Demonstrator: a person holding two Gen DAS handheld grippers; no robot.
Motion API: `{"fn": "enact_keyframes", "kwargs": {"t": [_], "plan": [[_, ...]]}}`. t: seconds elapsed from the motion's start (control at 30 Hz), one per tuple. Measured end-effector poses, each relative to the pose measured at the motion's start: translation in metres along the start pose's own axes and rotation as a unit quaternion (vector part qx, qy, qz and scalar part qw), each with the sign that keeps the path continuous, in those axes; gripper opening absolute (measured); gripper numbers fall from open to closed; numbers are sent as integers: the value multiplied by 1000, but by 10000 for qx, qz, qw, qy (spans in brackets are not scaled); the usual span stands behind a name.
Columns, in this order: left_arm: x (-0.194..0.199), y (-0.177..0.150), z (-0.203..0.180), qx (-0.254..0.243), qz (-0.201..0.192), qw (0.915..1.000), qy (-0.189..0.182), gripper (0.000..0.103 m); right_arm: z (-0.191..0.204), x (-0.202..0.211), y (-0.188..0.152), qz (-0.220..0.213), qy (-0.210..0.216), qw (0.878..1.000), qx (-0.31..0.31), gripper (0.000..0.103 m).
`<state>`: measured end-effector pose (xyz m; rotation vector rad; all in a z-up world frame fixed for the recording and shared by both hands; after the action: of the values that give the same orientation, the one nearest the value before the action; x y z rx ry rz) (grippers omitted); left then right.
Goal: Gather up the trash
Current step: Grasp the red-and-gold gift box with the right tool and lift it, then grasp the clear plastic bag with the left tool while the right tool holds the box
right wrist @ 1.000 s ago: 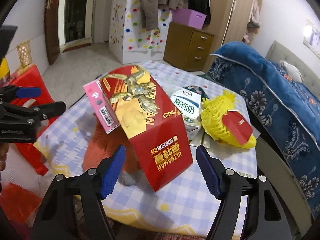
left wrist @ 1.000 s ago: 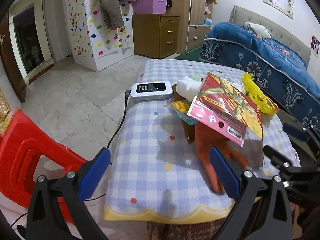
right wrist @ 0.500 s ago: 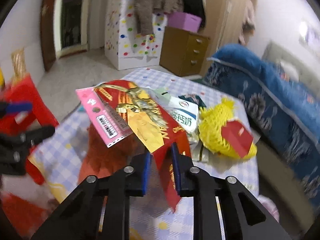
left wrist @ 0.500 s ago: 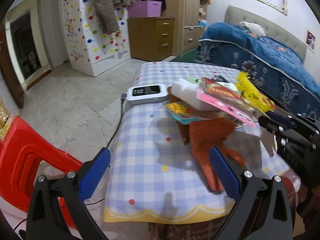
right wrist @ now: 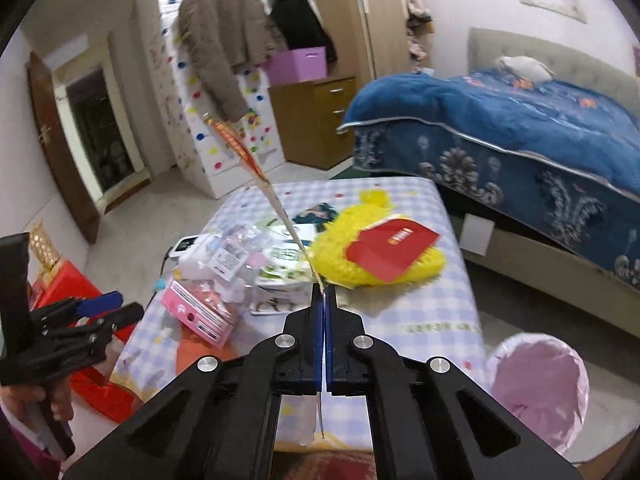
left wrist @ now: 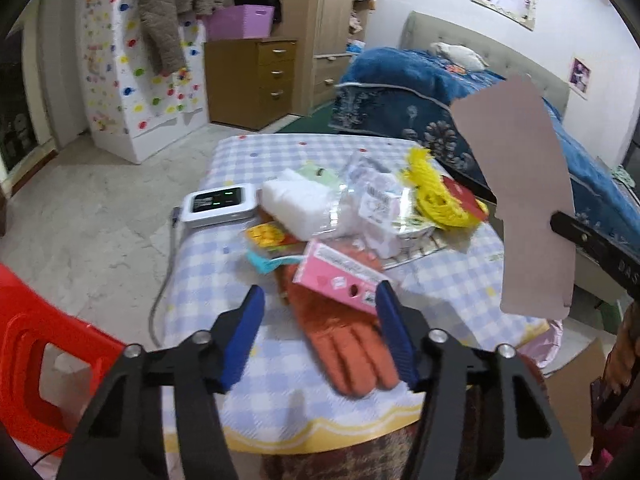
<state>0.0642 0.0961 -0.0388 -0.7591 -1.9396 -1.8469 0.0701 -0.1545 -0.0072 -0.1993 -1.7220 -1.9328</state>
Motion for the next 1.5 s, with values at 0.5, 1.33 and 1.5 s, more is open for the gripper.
{"fn": "enact_keyframes", "kwargs": {"t": [0.5, 1.33, 1.5], "plan": [[-64, 19, -14, -367, 485, 9979, -229, 34, -40, 9, -18, 135, -128, 9985, -523, 0], [-77, 4, -54, -709, 641, 9951, -251, 62, -73, 33, -29, 34, -126, 9954, -948, 0], [-91, 5, -57, -827, 699, 9937, -299, 56, -73, 29, -31, 92, -140, 9957, -916, 0]]}}
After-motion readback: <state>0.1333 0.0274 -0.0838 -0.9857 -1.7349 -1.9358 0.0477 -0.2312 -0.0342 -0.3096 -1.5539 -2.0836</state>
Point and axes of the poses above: each gripper's, at about its wrist camera, not at the fingertips, and x roughly against the way its jaws point, z to its left, y to its top, the point moved 2 cm from there along -x, roughly the way its jaws point, and after that the axes turned 10 degrees about -z, right-handed, at the moved point
